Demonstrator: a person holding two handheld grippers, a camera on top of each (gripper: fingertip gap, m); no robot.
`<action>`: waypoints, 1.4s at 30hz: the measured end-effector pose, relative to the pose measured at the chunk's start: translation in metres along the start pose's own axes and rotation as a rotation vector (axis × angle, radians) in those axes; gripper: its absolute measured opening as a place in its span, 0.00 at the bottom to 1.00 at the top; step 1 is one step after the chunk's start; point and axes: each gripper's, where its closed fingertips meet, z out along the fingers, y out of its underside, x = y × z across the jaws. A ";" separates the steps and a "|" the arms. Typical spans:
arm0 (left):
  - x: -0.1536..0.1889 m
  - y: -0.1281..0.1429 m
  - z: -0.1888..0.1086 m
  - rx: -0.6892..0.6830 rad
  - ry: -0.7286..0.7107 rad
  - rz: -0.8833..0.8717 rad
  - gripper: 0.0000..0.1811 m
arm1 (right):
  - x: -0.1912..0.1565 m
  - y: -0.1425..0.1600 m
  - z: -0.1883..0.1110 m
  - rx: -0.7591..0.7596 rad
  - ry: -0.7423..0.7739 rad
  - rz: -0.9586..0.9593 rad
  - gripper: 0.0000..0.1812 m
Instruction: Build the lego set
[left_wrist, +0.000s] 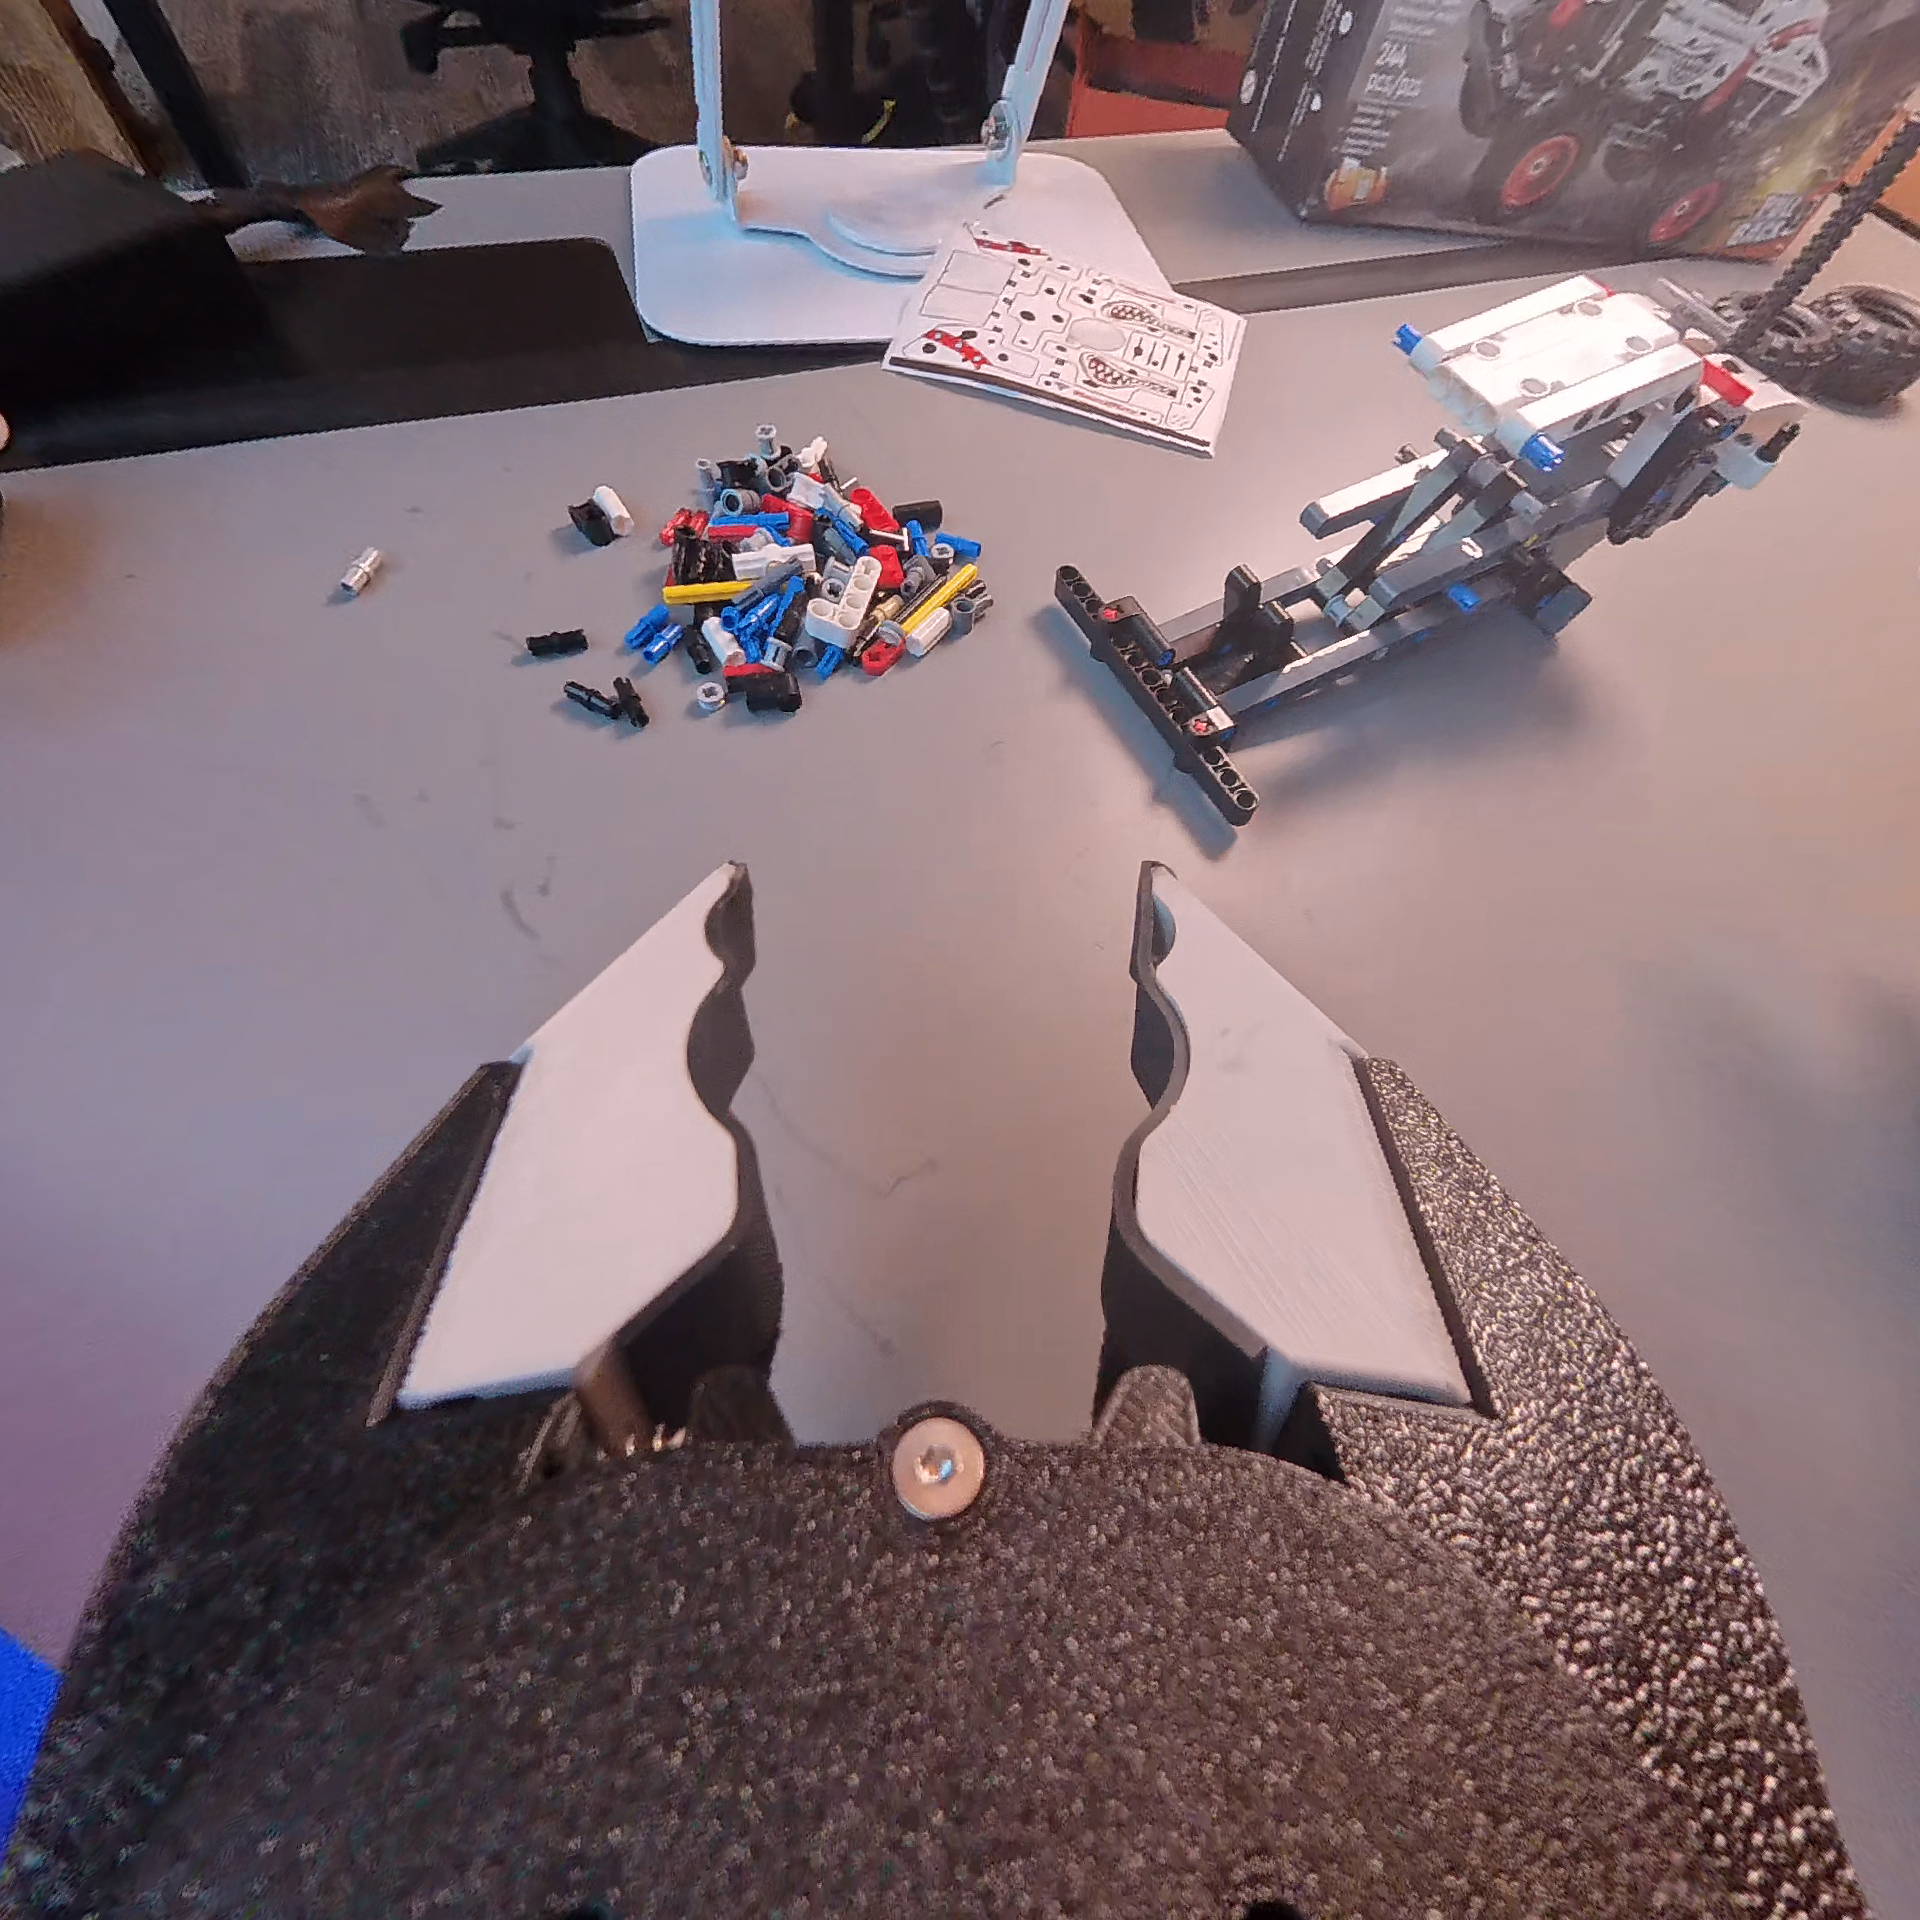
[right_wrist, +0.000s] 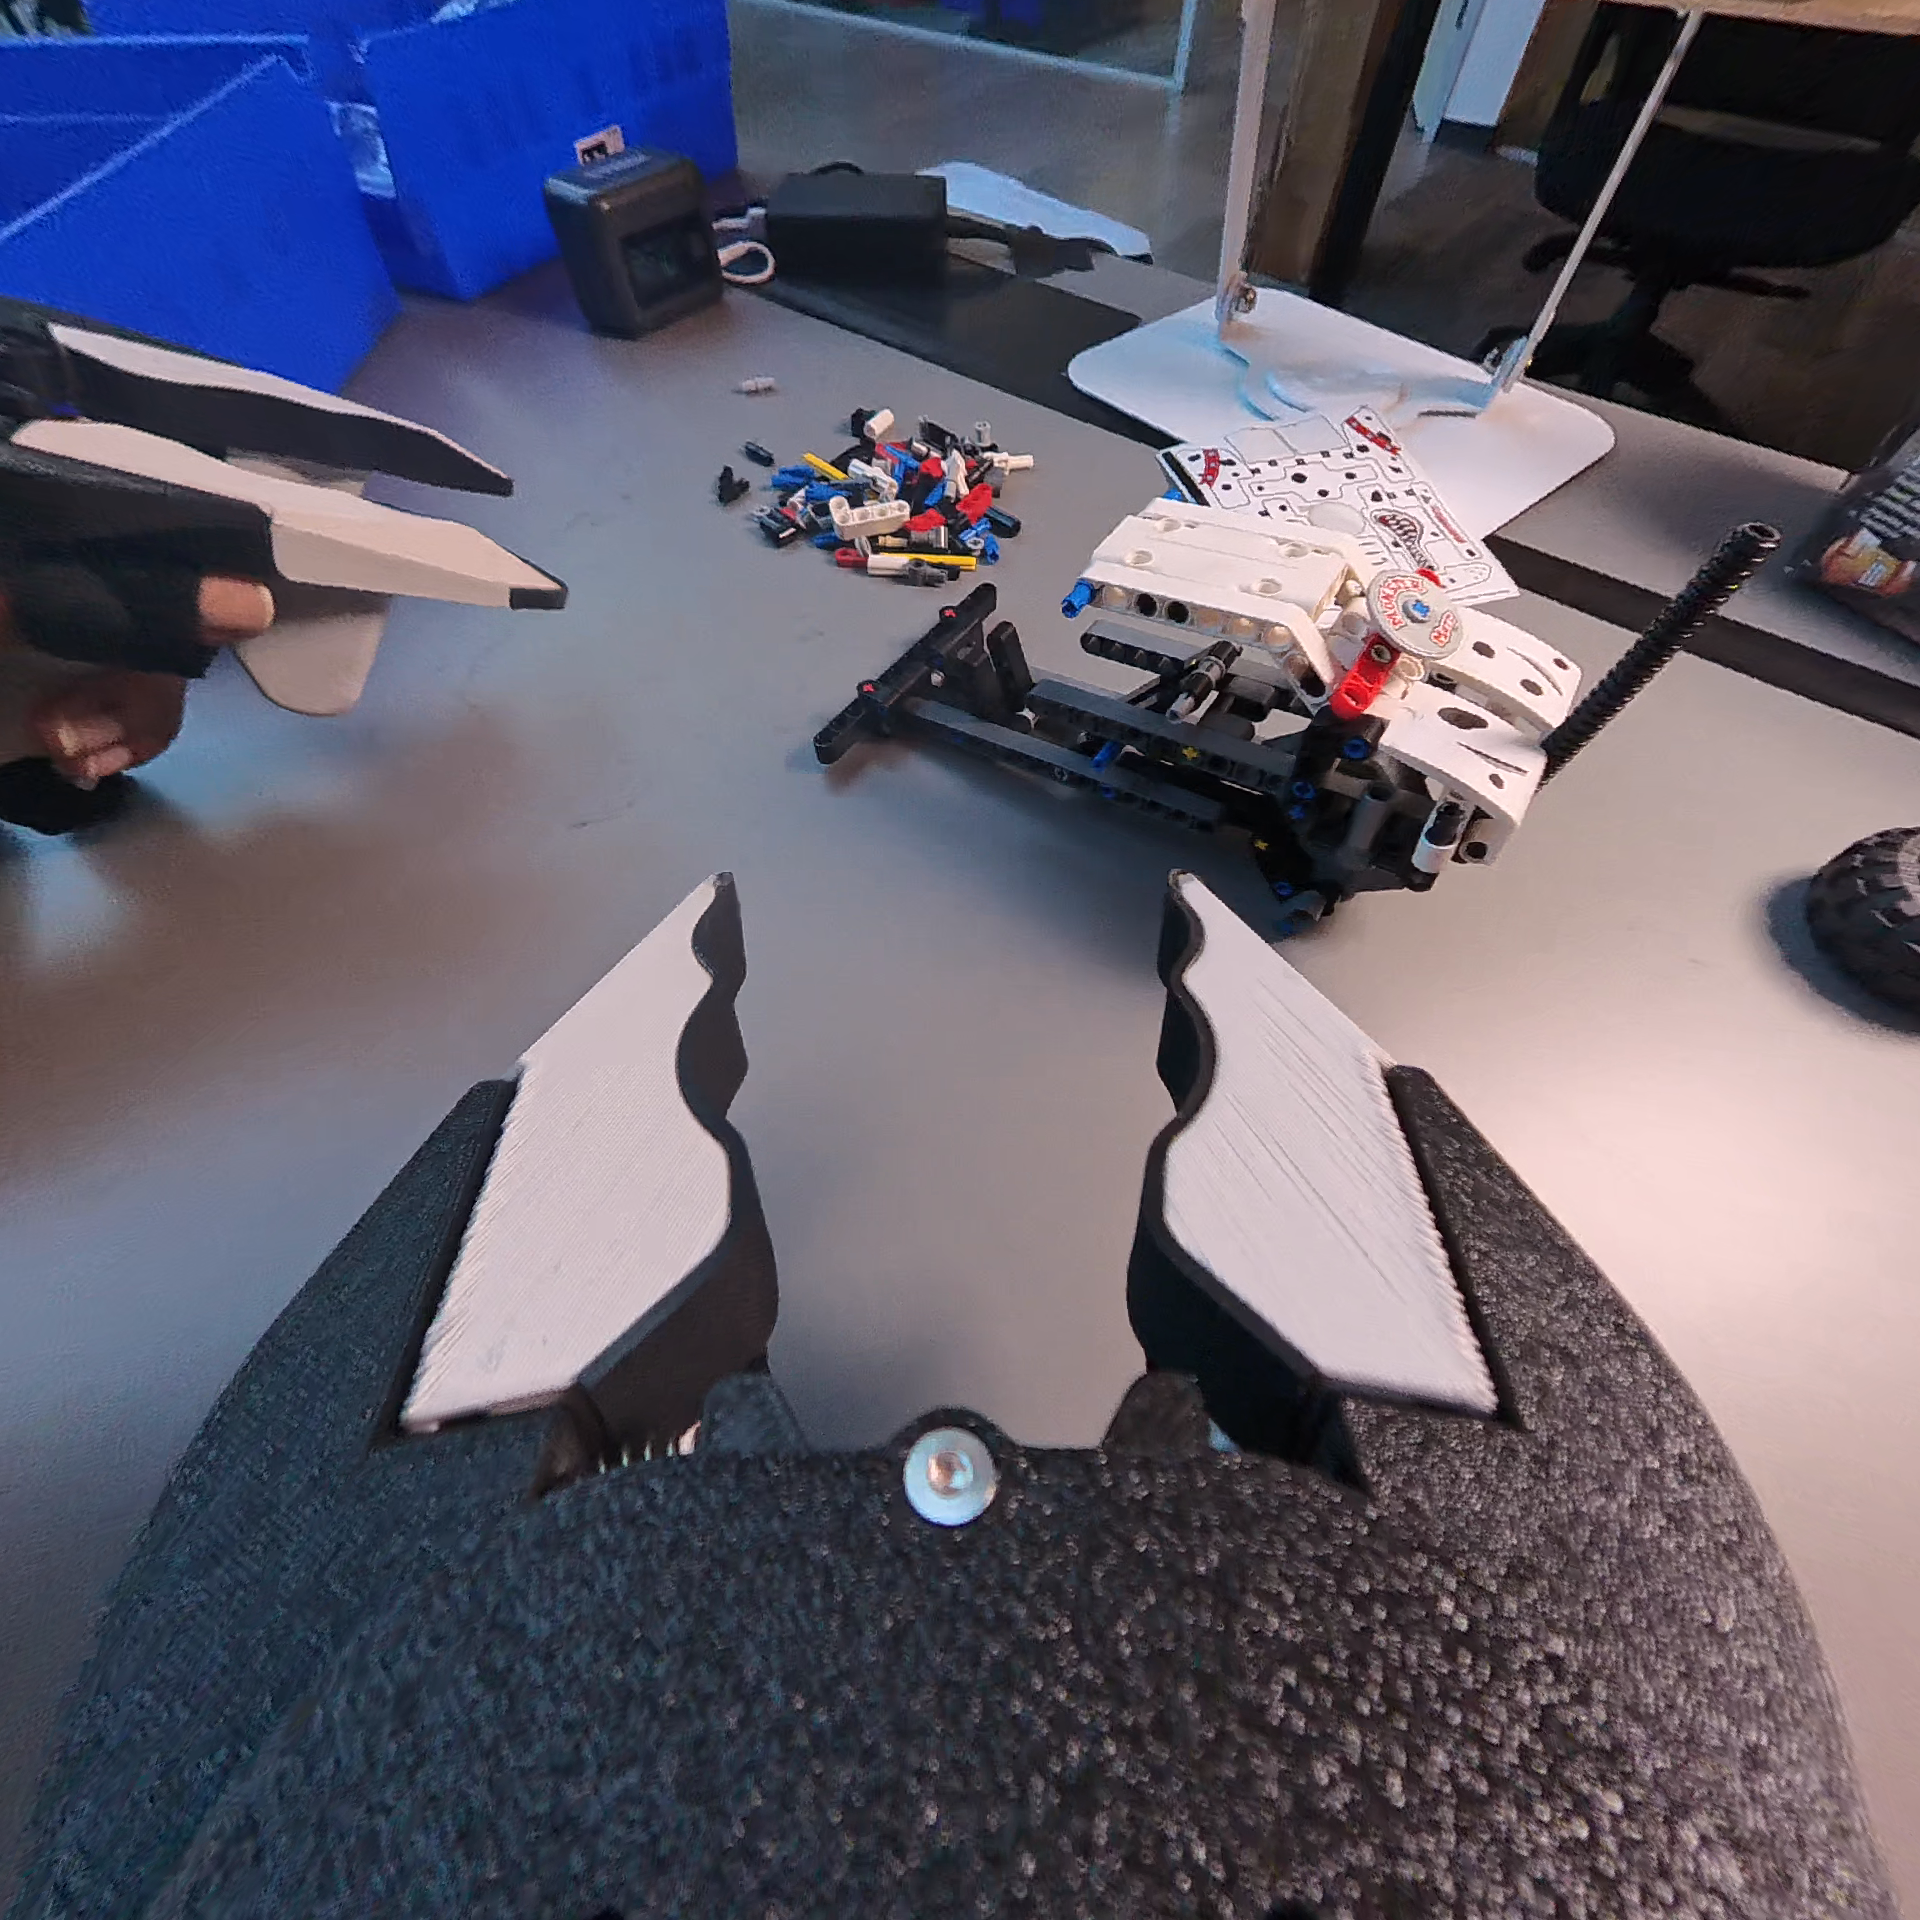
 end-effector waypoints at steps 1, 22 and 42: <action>0.003 -0.003 -0.001 0.017 0.011 0.005 0.35 | 0.004 0.000 0.000 0.005 0.017 0.005 0.42; 0.022 -0.017 -0.008 0.101 0.061 0.056 0.32 | 0.036 0.010 -0.005 0.029 0.106 0.030 0.30; 0.039 -0.017 -0.008 0.108 0.131 0.080 0.38 | 0.253 0.046 -0.046 -0.082 0.526 0.237 0.40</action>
